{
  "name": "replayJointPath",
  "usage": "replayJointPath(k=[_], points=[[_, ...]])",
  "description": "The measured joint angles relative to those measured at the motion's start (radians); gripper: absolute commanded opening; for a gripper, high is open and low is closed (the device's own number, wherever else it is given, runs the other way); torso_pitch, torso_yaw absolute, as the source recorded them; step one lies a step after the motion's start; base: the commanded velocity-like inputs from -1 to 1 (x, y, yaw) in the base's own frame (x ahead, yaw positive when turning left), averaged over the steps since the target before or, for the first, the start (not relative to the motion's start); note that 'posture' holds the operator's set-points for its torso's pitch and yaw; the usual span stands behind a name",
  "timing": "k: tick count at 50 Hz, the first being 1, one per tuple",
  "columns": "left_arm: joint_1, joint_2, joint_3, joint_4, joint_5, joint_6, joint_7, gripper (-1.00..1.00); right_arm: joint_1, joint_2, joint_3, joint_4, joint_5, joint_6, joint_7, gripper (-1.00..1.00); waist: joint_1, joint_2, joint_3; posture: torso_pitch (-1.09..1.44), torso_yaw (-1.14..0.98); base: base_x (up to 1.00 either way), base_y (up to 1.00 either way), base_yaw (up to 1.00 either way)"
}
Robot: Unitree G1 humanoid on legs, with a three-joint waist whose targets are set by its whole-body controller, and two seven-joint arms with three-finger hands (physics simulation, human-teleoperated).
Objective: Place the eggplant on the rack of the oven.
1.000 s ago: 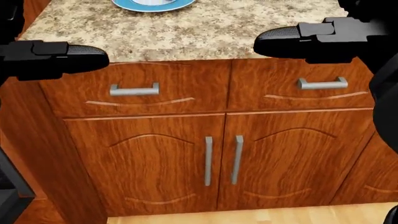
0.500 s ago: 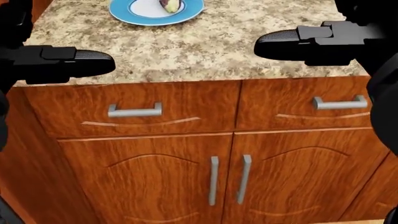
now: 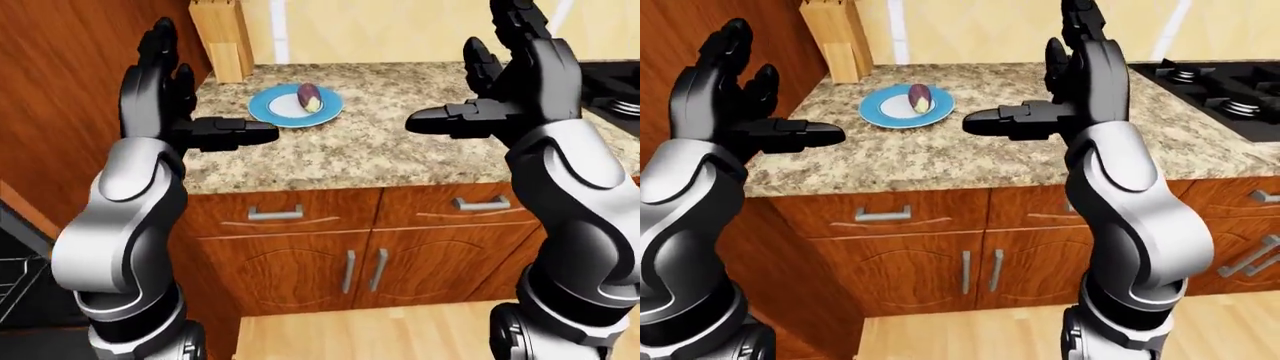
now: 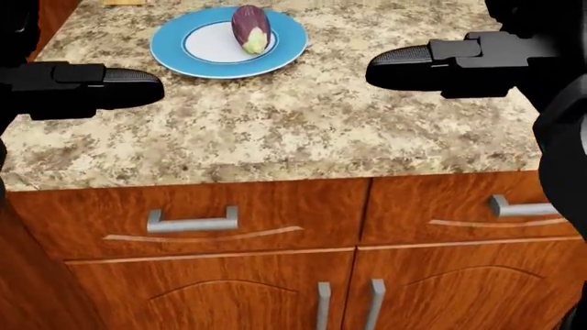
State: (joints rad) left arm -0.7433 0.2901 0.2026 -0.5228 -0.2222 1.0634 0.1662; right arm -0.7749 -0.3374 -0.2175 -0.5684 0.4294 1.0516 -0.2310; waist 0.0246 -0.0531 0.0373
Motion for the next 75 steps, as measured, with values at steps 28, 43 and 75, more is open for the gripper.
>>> replayJointPath(k=[28, 43, 75], points=[[0.001, -0.003, 0.001, 0.002, 0.01, -0.002, -0.009, 1.0, -0.01, -0.006, -0.008, -0.008, -0.002, 0.012, 0.0, 1.0, -0.004, -0.001, 0.002, 0.0, 0.0, 0.27, 0.01, 0.0], [0.004, -0.001, 0.0, -0.002, -0.001, 0.0, -0.011, 1.0, -0.001, 0.009, -0.002, -0.004, -0.015, 0.017, -0.002, 1.0, -0.019, 0.098, 0.004, 0.0, 0.0, 0.2, 0.05, 0.0], [-0.001, -0.007, -0.005, 0.001, -0.005, 0.016, -0.004, 1.0, -0.029, 0.008, 0.014, -0.003, -0.065, 0.067, 0.038, 1.0, -0.012, 0.064, 0.01, 0.0, 0.0, 0.01, 0.0, 0.0]])
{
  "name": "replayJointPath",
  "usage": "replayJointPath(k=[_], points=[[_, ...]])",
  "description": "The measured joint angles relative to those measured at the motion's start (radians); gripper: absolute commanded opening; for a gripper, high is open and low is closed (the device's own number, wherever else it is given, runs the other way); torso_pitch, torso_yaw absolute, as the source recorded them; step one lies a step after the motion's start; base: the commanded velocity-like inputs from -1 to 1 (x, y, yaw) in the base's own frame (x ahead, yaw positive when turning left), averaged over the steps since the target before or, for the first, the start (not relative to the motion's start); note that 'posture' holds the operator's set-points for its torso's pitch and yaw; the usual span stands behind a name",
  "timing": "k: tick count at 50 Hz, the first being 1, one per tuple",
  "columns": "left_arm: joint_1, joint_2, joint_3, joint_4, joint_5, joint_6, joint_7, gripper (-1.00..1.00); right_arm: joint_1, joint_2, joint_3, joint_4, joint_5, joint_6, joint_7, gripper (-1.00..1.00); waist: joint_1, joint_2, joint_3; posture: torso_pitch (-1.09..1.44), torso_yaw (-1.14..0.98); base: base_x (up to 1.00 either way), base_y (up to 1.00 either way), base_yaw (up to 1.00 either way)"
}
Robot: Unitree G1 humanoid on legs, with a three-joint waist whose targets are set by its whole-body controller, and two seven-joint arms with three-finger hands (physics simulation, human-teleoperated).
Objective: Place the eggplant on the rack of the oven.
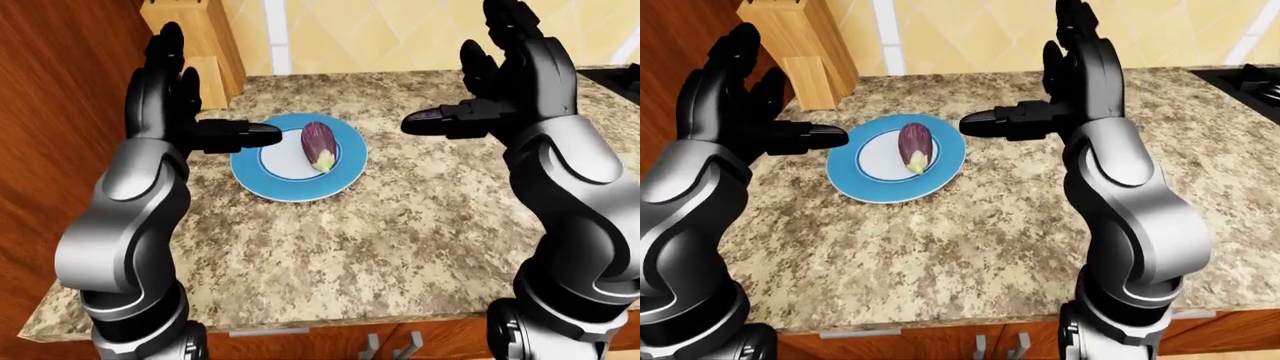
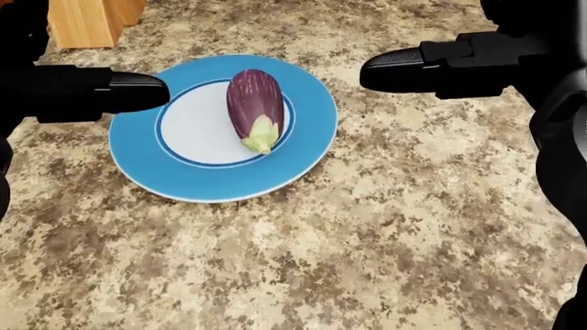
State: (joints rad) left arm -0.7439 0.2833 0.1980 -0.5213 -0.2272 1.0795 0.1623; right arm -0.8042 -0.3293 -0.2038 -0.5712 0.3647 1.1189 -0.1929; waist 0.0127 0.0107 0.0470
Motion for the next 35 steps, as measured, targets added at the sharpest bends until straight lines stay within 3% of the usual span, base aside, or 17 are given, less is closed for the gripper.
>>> replayJointPath(k=[6, 13, 19, 24, 29, 35], points=[[-0.001, 0.005, 0.015, 0.001, -0.012, 0.006, 0.006, 1.0, -0.092, -0.007, 0.016, 0.045, -0.011, 0.05, -0.004, 1.0, -0.003, 0.001, 0.004, 0.0, 0.0, 0.0, 0.0, 0.0], [-0.005, 0.015, 0.026, 0.003, -0.037, 0.014, 0.018, 1.0, -0.319, -0.043, 0.1, 0.268, -0.086, 0.064, 0.066, 1.0, -0.007, 0.002, 0.009, 0.0, 0.0, 0.0, 0.0, 0.0], [-0.012, 0.024, 0.034, -0.011, -0.061, 0.027, 0.035, 1.0, -0.538, -0.038, 0.156, 0.536, -0.171, 0.05, 0.251, 1.0, -0.009, 0.006, 0.016, 0.0, 0.0, 0.0, 0.0, 0.0], [-0.012, 0.029, 0.037, -0.02, -0.081, 0.038, 0.045, 1.0, -0.66, -0.022, 0.201, 0.719, -0.249, -0.009, 0.424, 1.0, -0.011, 0.011, 0.017, 0.0, 0.0, 0.0, 0.0, 0.0], [-0.018, 0.04, 0.049, -0.025, -0.1, 0.043, 0.052, 1.0, -0.703, 0.007, 0.239, 0.876, -0.379, -0.097, 0.597, 1.0, -0.012, 0.013, 0.019, 0.0, 0.0, 0.0, 0.0, 0.0], [-0.017, 0.049, 0.048, -0.022, -0.115, 0.045, 0.064, 1.0, -0.707, 0.031, 0.22, 0.91, -0.521, -0.113, 0.734, 1.0, -0.01, 0.022, 0.025, 0.0, 0.0, 0.0, 0.0, 0.0]])
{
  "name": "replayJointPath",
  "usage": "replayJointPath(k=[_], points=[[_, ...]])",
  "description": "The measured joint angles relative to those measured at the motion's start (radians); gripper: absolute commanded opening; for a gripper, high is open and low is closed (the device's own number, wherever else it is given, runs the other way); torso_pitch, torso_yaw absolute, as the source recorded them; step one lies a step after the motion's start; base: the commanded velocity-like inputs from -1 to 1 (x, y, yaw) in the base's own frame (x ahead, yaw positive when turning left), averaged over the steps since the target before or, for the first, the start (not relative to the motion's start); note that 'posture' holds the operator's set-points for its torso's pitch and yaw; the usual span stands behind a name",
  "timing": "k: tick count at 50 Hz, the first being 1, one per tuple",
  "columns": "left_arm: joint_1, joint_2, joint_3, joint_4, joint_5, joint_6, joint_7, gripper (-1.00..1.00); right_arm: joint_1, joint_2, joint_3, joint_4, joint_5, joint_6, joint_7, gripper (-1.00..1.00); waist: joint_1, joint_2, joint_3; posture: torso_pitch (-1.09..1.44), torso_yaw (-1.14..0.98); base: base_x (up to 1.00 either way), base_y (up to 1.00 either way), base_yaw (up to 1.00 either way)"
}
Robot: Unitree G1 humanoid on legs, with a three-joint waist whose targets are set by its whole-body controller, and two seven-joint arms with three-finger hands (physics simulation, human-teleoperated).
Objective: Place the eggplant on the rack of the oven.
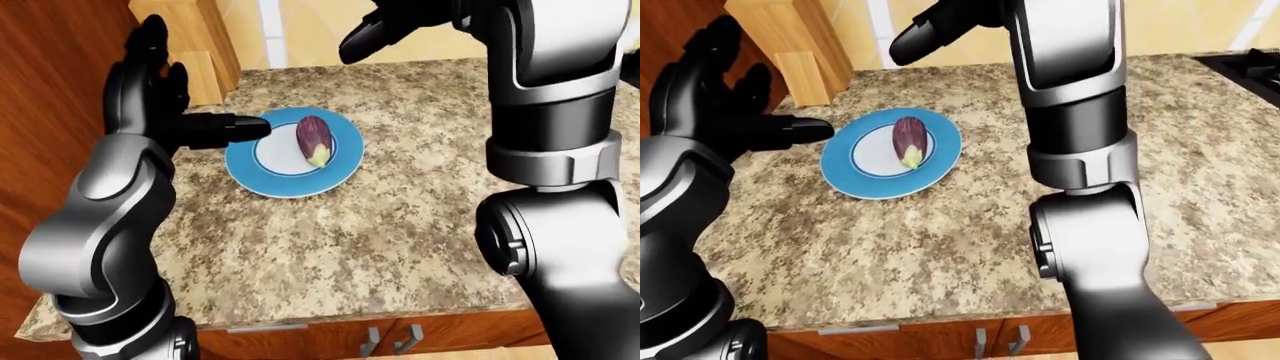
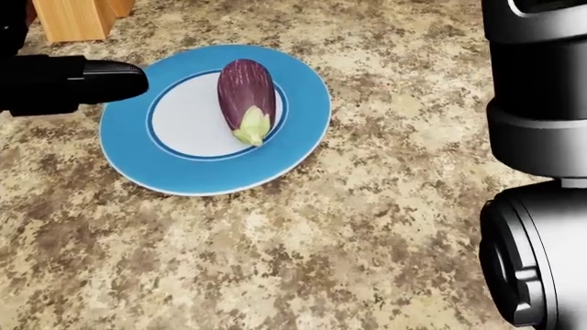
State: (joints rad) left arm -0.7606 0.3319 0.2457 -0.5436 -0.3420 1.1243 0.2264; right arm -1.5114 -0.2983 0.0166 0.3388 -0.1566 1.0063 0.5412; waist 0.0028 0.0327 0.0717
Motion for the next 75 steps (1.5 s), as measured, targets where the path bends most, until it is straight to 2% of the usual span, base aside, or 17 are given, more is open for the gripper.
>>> replayJointPath(k=[7, 10, 15, 26, 30, 32, 44, 69, 75], points=[[-0.004, 0.01, 0.002, -0.001, -0.017, 0.005, 0.01, 1.0, 0.042, 0.024, -0.007, -0.073, -0.103, 0.026, 0.101, 1.0, 0.001, 0.004, 0.001, 0.0, 0.0, 0.0, 0.0, 0.0], [-0.005, 0.012, 0.002, 0.001, -0.02, -0.001, 0.013, 1.0, 0.057, 0.026, -0.006, -0.109, -0.133, 0.048, 0.134, 0.75, 0.0, 0.005, 0.0, 0.0, 0.0, 0.0, 0.0, 0.0], [-0.003, 0.014, -0.001, 0.001, -0.027, 0.001, 0.017, 1.0, 0.091, 0.036, -0.001, -0.164, -0.179, 0.073, 0.187, 0.68, -0.001, 0.006, -0.002, 0.0, 0.0, 0.0, 0.0, 0.0], [0.003, 0.014, -0.006, 0.013, -0.027, -0.017, 0.018, 1.0, 0.144, 0.073, 0.009, -0.163, -0.239, 0.064, 0.261, 0.69, -0.003, 0.013, -0.006, 0.0, 0.0, 0.0, 0.0, 0.0], [0.007, 0.013, -0.007, 0.014, -0.026, -0.018, 0.017, 1.0, 0.143, 0.078, 0.007, -0.145, -0.25, 0.053, 0.293, 0.86, -0.004, 0.015, -0.008, 0.0, 0.0, 0.0, 0.0, 0.0], [0.009, 0.013, -0.007, 0.012, -0.025, -0.019, 0.016, 1.0, 0.143, 0.083, 0.004, -0.134, -0.254, 0.045, 0.303, 0.84, -0.005, 0.015, -0.01, 0.0, 0.0, 0.0, 0.0, 0.0], [0.005, 0.018, 0.002, 0.014, -0.033, -0.017, 0.021, 1.0, 0.154, 0.115, -0.01, 0.006, -0.228, -0.053, 0.31, 1.0, -0.007, 0.015, -0.008, 0.0, 0.0, 0.0, 0.0, 0.0], [-0.004, 0.033, 0.017, 0.023, -0.054, -0.014, 0.026, 1.0, 0.172, 0.156, -0.002, 0.158, -0.18, -0.217, 0.293, 1.0, -0.01, 0.015, -0.015, 0.0, 0.0, 0.0, 0.0, 0.0], [0.002, 0.029, -0.001, 0.02, -0.052, -0.024, 0.031, 1.0, 0.184, 0.162, -0.006, 0.203, -0.175, -0.268, 0.275, 1.0, -0.009, 0.02, -0.02, 0.0, 0.0, 0.0, 0.0, 0.0]])
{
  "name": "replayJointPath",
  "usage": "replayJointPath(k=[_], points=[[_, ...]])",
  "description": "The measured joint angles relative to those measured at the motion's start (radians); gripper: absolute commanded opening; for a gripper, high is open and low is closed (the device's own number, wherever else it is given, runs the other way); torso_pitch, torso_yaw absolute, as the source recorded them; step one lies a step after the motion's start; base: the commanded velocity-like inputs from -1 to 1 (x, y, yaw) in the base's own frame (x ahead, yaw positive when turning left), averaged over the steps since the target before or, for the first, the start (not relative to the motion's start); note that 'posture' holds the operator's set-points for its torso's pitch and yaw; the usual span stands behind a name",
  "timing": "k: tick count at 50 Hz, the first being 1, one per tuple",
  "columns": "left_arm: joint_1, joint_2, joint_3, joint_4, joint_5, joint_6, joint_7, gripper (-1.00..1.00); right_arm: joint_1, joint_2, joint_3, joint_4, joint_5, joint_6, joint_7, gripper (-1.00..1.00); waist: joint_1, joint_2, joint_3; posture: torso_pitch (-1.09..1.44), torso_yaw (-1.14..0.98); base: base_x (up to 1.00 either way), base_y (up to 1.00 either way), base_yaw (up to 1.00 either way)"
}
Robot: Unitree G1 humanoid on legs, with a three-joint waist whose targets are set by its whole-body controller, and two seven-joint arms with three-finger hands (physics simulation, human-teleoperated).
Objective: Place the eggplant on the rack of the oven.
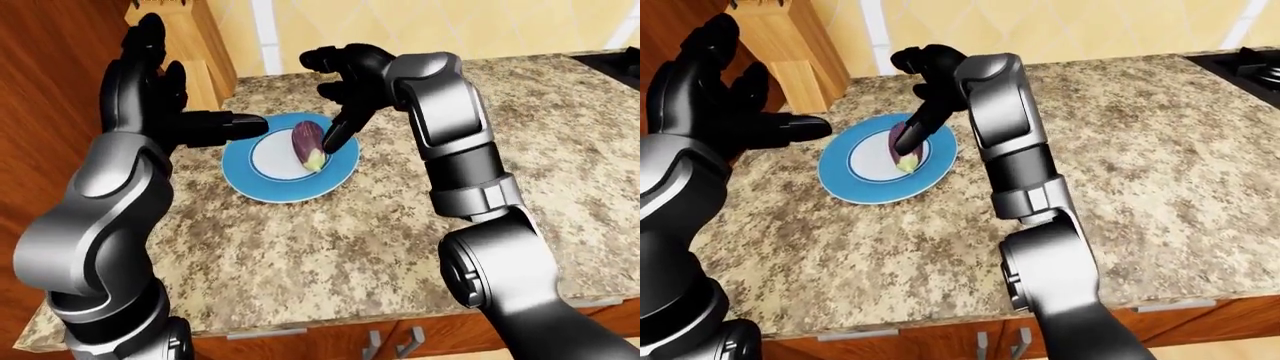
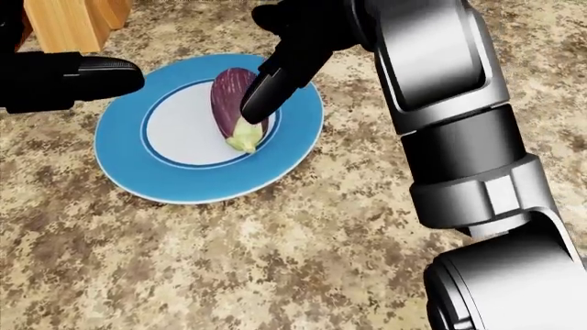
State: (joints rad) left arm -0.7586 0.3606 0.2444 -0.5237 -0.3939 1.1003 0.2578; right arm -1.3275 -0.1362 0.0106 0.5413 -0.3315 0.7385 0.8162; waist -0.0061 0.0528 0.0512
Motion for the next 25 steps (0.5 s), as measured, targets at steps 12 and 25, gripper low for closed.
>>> replayJointPath(k=[12, 25], points=[[0.003, -0.005, 0.002, 0.006, 0.009, -0.003, -0.007, 1.0, -0.02, 0.02, 0.007, 0.075, 0.007, -0.067, -0.021, 1.0, -0.001, 0.002, -0.001, 0.0, 0.0, 0.0, 0.0, 0.0], [-0.001, 0.001, 0.006, 0.008, 0.003, -0.001, -0.004, 1.0, -0.003, 0.035, 0.033, 0.102, -0.065, -0.111, 0.01, 1.0, -0.002, 0.0, 0.001, 0.0, 0.0, 0.0, 0.0, 0.0]])
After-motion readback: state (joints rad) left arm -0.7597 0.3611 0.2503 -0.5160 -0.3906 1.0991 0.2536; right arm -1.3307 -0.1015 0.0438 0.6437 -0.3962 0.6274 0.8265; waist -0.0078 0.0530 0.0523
